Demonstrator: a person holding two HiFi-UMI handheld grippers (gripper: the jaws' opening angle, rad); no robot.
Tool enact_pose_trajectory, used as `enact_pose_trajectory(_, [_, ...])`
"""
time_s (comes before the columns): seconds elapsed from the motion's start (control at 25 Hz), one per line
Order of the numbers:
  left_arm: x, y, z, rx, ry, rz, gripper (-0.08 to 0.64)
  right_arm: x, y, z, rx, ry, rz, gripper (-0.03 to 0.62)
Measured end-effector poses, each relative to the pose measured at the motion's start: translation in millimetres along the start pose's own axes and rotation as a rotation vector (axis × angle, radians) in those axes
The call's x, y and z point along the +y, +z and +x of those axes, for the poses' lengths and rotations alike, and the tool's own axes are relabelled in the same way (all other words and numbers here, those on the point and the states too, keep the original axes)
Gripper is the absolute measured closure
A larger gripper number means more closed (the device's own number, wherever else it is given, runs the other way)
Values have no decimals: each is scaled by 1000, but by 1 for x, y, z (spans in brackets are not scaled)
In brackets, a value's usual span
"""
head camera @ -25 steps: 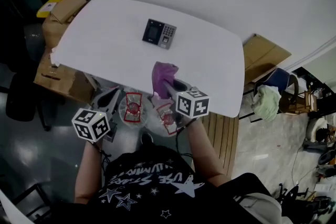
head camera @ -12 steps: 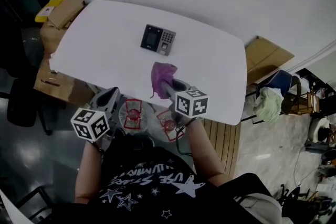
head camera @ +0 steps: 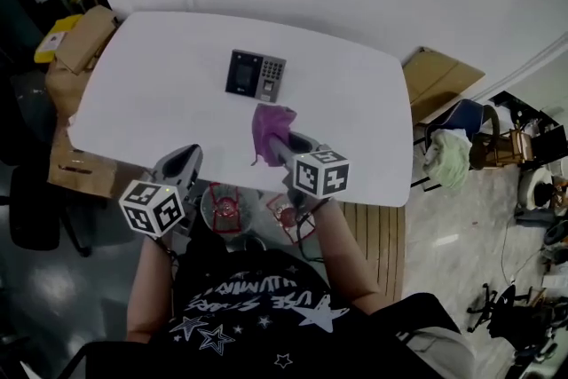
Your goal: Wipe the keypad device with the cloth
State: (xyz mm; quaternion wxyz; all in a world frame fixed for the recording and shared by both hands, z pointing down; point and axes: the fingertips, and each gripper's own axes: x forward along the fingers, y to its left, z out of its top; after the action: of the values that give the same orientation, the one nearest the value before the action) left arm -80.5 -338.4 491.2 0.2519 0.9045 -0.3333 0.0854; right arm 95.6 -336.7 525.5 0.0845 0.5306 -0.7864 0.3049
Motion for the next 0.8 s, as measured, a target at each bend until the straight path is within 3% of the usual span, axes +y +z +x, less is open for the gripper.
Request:
enact_pose_trajectory(0.44, [45, 41, 62, 78, -165, 57, 551, -21, 28, 37, -53, -149, 72, 494])
enact_pose_trajectory(0.8, [69, 60, 90, 108, -255, 64, 552, -21, 49, 66, -56, -211, 77, 494])
